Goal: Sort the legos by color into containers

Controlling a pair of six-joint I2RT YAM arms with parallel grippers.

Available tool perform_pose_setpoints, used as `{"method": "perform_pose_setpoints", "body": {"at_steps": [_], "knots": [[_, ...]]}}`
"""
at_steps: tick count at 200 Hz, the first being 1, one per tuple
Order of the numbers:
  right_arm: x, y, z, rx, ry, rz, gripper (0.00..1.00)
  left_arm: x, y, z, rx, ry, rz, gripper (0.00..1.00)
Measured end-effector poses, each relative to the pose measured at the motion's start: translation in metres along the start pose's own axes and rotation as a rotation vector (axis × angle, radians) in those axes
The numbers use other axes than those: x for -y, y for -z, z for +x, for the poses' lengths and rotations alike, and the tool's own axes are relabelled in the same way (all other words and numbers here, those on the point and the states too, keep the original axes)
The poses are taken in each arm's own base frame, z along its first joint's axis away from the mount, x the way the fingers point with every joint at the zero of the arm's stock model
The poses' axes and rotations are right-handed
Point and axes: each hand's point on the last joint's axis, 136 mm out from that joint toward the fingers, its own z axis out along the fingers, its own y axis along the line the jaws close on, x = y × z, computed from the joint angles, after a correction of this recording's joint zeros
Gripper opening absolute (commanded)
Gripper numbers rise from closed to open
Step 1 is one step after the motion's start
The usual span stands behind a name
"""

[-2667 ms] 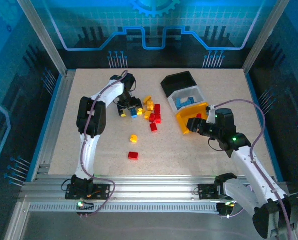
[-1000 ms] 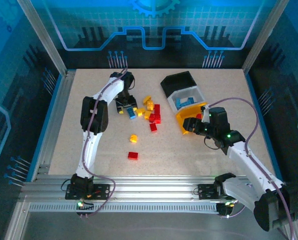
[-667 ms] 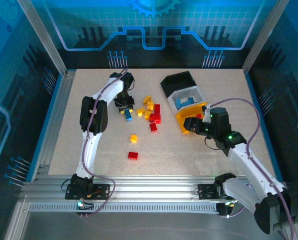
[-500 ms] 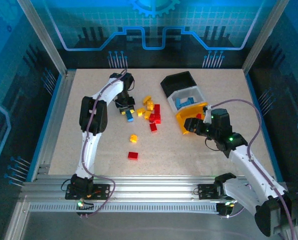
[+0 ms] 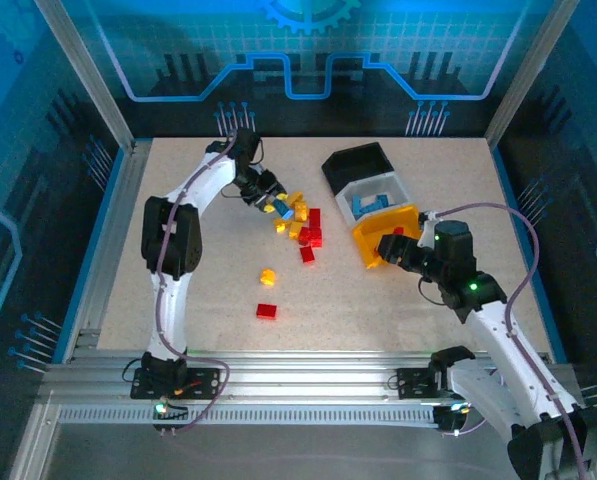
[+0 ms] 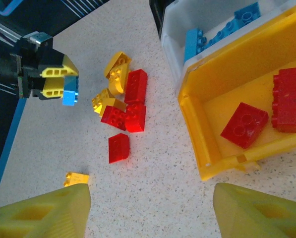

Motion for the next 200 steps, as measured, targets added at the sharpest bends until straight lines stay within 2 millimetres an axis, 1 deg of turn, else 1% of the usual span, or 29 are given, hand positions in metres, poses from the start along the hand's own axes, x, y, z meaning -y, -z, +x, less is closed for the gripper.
{"method": "perform_pose_setpoints", "body": {"at_steps": [3,9,11,23,33,37,40,42,43,44,52,58,59,88,107,124,149,180,187,200], "knots": [[0.000,0.000,0.000,0.001,-0.001,0.000,0.67,0.002,0.000,0.000,0.001,0.006,0.006,0.30],[0.000,0.002,0.000,0.004,-0.002,0.000,0.67,0.017,-0.002,-0.002,0.015,0.024,0.057,0.30],[0.001,0.002,0.000,0.004,-0.001,0.001,0.67,0.017,-0.002,-0.002,0.015,0.024,0.057,0.30],[0.001,0.004,0.000,0.005,-0.003,0.000,0.67,0.036,-0.006,0.000,0.026,0.044,0.111,0.30],[0.001,0.005,0.000,0.007,-0.004,0.001,0.67,0.052,-0.011,0.005,0.029,0.062,0.140,0.29],[0.001,0.006,0.000,0.009,-0.004,0.000,0.67,0.060,-0.013,0.007,0.033,0.065,0.158,0.29],[0.000,0.006,0.000,0.009,-0.004,0.000,0.67,0.069,-0.017,0.010,0.038,0.069,0.175,0.29],[0.000,0.007,0.000,0.010,-0.004,-0.001,0.67,0.071,-0.018,0.010,0.040,0.070,0.178,0.29],[0.000,0.007,0.000,0.011,-0.003,-0.001,0.67,0.077,-0.017,0.010,0.047,0.076,0.193,0.29],[0.000,0.007,0.000,0.011,-0.004,-0.001,0.67,0.077,-0.017,0.010,0.047,0.076,0.193,0.29],[0.000,0.009,-0.001,0.016,-0.003,-0.003,0.67,0.094,-0.026,0.018,0.056,0.078,0.222,0.29],[-0.001,0.010,-0.001,0.019,-0.002,-0.005,0.67,0.103,-0.031,0.023,0.063,0.088,0.239,0.29],[-0.001,0.010,-0.001,0.020,-0.001,-0.006,0.67,0.108,-0.033,0.025,0.068,0.090,0.248,0.29],[-0.001,0.016,0.000,0.035,0.002,-0.010,0.67,0.144,-0.057,0.051,0.097,0.165,0.310,0.29],[0.002,0.019,0.004,0.039,-0.001,-0.004,0.67,0.166,-0.070,0.053,0.130,0.224,0.353,0.29],[0.007,0.020,0.008,0.040,-0.007,0.004,0.67,0.177,-0.078,0.049,0.158,0.264,0.376,0.29],[0.010,0.022,0.011,0.042,-0.016,0.012,0.67,0.183,-0.085,0.042,0.193,0.315,0.394,0.29],[0.012,0.024,0.010,0.055,-0.020,0.021,0.67,0.180,-0.093,0.034,0.216,0.357,0.392,0.30],[0.012,0.025,0.010,0.057,-0.020,0.021,0.67,0.179,-0.095,0.033,0.218,0.364,0.389,0.31],[0.013,0.025,0.011,0.060,-0.020,0.022,0.67,0.178,-0.097,0.032,0.223,0.368,0.385,0.38]]}}
